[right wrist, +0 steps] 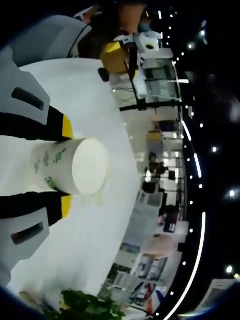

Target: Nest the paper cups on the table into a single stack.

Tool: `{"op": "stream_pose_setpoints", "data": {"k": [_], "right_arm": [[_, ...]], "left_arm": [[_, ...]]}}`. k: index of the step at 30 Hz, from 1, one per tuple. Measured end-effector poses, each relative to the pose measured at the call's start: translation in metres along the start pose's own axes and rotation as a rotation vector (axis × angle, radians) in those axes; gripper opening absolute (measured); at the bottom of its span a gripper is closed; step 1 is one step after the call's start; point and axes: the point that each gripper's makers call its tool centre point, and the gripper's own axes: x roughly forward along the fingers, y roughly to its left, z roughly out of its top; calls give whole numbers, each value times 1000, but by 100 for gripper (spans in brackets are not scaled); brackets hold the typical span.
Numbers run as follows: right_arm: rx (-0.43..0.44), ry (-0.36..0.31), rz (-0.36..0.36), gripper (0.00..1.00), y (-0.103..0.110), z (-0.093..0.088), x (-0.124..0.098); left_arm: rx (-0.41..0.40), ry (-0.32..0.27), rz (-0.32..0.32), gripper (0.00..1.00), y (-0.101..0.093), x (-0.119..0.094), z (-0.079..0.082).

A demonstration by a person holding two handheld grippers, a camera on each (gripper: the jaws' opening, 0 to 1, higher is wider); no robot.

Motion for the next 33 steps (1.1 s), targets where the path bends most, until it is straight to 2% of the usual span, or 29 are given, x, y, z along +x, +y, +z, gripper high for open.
{"op": "stream_pose_setpoints", "data": {"k": [19, 33], "right_arm": [[-51, -8, 103, 36, 51, 10, -4], [-79, 11, 152, 36, 86, 3, -8]], "left_arm": [[24, -15, -46, 95, -25, 15, 19], [33, -18, -79, 94, -42, 17, 26]]}}
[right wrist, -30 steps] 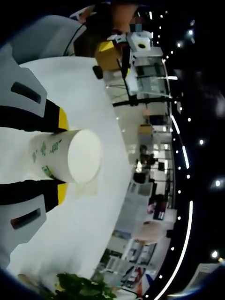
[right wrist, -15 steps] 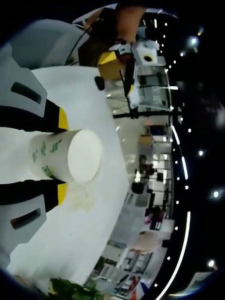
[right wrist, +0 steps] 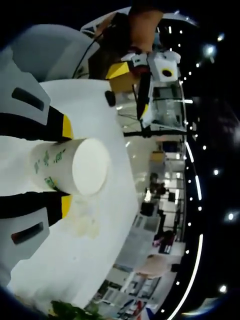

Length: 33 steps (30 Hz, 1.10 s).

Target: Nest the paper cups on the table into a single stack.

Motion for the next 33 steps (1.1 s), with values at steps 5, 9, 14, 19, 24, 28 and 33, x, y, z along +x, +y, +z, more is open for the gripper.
{"op": "stream_pose_setpoints", "data": {"k": [5, 9, 14, 19, 24, 28, 33], "right_arm": [[7, 1, 8, 36, 9, -2, 1], [9, -5, 11, 36, 16, -1, 0], [11, -13, 9, 36, 19, 6, -2], [10, -30, 8, 36, 23, 15, -6], [8, -23, 29, 36, 34, 18, -9], [-3, -31, 58, 36, 47, 23, -11], [-9, -32, 85, 36, 58, 25, -12]], "left_arm": [[5, 0, -15, 93, -5, 2, 1], [9, -3, -23, 93, -9, 3, 3], [21, -4, -34, 93, -14, 4, 7], [30, -12, -38, 92, -17, 4, 12], [39, -26, -51, 90, -24, 4, 19], [44, -37, -62, 89, -30, 6, 24], [52, -61, -81, 87, -41, 8, 33]]}}
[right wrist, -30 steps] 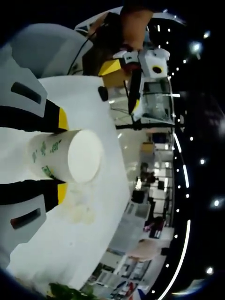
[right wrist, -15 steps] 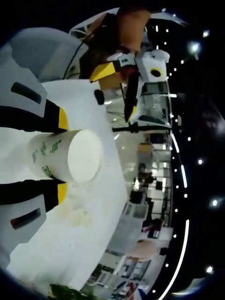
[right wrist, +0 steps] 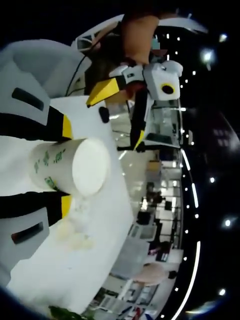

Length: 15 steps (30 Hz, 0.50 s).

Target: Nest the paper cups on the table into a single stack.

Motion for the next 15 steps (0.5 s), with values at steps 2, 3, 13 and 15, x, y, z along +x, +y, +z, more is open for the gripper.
{"op": "stream_pose_setpoints", "data": {"k": [2, 3, 13, 15], "right_arm": [[0, 3, 9, 36, 3, 0, 1], [-2, 3, 15, 36, 6, 0, 1], [-12, 7, 53, 36, 19, 0, 1], [-15, 11, 60, 36, 21, 0, 1]], "left_arm": [[5, -2, -4, 87, -3, 1, 2], [7, -6, -5, 85, -4, 2, 4], [13, -29, -37, 74, -18, 10, 11], [27, -34, -45, 71, -22, 12, 12]]}}
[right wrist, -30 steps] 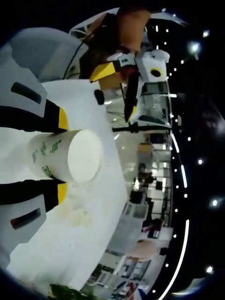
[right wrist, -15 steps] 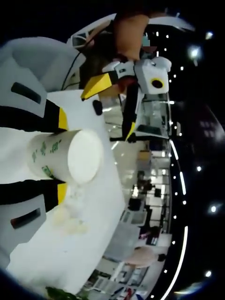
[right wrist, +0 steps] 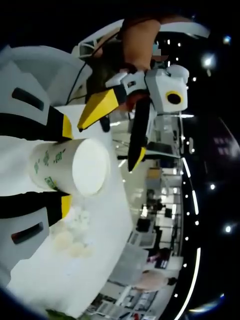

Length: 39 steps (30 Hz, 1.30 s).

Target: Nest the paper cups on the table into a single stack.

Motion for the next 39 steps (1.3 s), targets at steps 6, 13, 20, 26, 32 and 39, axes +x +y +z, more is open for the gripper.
{"op": "stream_pose_setpoints", "data": {"k": [6, 13, 20, 26, 32, 39], "right_arm": [[3, 1, 18, 36, 5, 2, 2], [-6, -8, 33, 36, 10, 5, 3], [-38, -12, 45, 36, 14, 6, 3], [-56, -17, 49, 36, 16, 7, 4], [-74, -15, 59, 36, 19, 7, 4], [-68, -19, 85, 36, 25, 5, 3]], "left_arm": [[9, 8, -41, 63, -11, 5, 4], [6, 24, -96, 50, -22, 9, 3], [2, 31, -119, 45, -30, 12, 1], [-1, 29, -135, 41, -33, 11, 2], [-8, 33, -148, 40, -35, 11, 2], [-10, 31, -179, 38, -42, 10, 0]]}}
